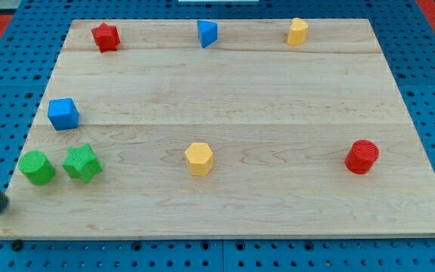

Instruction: Take the green circle to the top side of the yellow hexagon

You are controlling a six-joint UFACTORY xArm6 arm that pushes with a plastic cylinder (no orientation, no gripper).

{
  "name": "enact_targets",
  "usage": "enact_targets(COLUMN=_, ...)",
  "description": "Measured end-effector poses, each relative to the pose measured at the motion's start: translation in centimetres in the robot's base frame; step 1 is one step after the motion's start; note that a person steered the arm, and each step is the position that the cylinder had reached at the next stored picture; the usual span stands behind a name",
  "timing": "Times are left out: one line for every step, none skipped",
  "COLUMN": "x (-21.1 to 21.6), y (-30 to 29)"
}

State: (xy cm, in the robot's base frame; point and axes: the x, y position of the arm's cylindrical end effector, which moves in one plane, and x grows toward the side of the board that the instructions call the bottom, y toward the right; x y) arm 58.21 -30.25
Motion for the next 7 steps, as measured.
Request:
enact_targets(x=-3.1, y=5.8)
enact_targets(x=-6.2, y=7.9)
enact_targets(x=-3.2, y=6.7)
enact_targets(x=-3.7, y=3.8)
enact_targets(x=-6.7, y=4.4)
enact_targets(x=-8.6, y=5.6)
enact_targets(x=-8.8, y=3.1)
